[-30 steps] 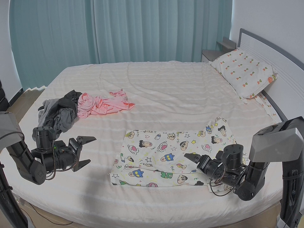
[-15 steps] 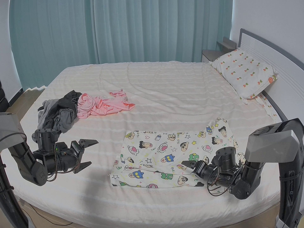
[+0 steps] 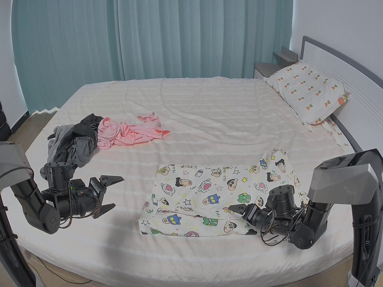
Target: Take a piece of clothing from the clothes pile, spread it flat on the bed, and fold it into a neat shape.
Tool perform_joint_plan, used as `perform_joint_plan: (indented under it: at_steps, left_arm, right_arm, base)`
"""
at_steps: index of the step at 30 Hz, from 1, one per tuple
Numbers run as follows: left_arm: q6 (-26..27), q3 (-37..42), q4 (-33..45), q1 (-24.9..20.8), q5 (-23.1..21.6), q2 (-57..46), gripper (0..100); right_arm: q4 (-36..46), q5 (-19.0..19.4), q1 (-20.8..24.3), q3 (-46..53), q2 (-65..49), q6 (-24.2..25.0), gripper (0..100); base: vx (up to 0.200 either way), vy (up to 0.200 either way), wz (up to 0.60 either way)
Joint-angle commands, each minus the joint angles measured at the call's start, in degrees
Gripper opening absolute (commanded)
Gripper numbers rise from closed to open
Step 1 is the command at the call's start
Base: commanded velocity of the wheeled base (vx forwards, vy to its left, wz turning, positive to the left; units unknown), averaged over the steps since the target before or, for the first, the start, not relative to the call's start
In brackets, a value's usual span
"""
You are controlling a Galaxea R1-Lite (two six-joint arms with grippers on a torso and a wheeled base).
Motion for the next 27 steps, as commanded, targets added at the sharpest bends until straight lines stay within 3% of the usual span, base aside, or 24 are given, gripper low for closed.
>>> perform_joint_plan:
  at_steps: [1,27]
  left_arm:
    - [0.0,0.0,0.0,0.0,0.0,0.1,100]
    - [-0.2,-0.3,0.0,0.1,0.0,0.5,100]
  right_arm:
    - [0.2,-0.1,-0.2,-1.6,0.1,-0.1,100]
    - [9.7,-1.0,-0.3,-6.3,-0.9,-0.3,100]
  base:
    - [0.000,0.000,0.00]
    - [0.000,0.000,0.00]
